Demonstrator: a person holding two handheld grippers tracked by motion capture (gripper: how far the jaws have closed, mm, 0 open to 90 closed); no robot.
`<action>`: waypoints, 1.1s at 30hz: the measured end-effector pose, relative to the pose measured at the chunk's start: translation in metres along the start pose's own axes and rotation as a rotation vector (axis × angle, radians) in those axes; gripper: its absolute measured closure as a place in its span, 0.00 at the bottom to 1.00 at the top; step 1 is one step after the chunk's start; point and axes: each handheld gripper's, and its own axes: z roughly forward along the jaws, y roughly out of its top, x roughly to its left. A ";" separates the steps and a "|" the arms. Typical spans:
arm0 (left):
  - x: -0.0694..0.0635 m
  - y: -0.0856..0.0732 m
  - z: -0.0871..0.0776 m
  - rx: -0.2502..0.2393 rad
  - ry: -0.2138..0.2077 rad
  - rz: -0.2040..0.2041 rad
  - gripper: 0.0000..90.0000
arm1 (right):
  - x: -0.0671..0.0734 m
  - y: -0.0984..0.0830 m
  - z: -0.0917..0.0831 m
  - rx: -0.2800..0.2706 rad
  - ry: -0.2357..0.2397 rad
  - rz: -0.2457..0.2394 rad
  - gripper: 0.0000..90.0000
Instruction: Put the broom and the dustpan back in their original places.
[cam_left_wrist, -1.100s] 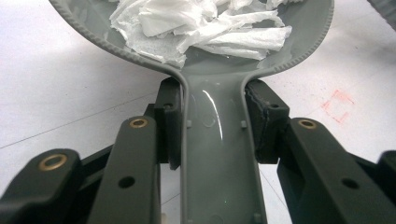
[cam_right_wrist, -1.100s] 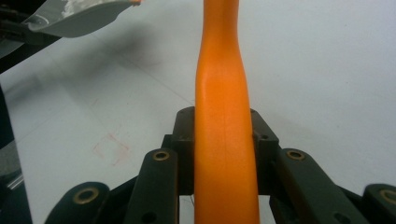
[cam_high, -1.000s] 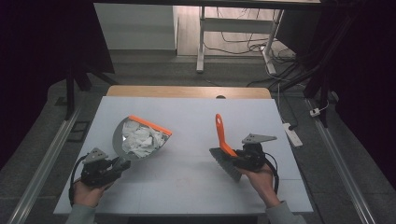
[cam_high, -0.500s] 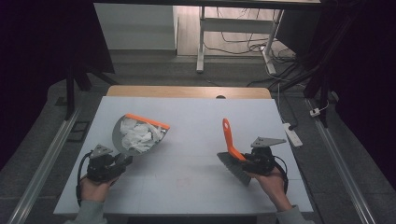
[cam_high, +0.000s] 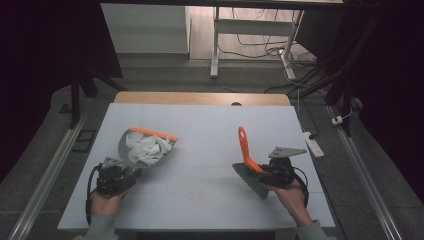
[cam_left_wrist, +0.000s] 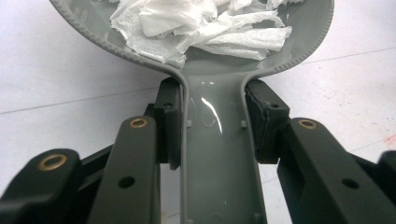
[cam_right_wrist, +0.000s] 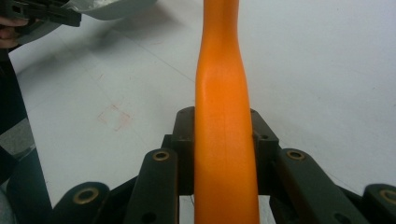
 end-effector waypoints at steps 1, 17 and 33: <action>0.000 0.000 0.002 -0.001 -0.001 -0.009 0.68 | 0.000 0.000 0.001 0.004 0.000 -0.002 0.78; -0.003 0.004 0.025 0.028 0.059 -0.088 0.68 | -0.003 -0.002 0.008 0.066 0.047 0.020 0.78; -0.010 0.004 0.035 0.037 0.094 -0.120 0.68 | -0.026 -0.009 0.017 0.131 0.030 0.120 0.78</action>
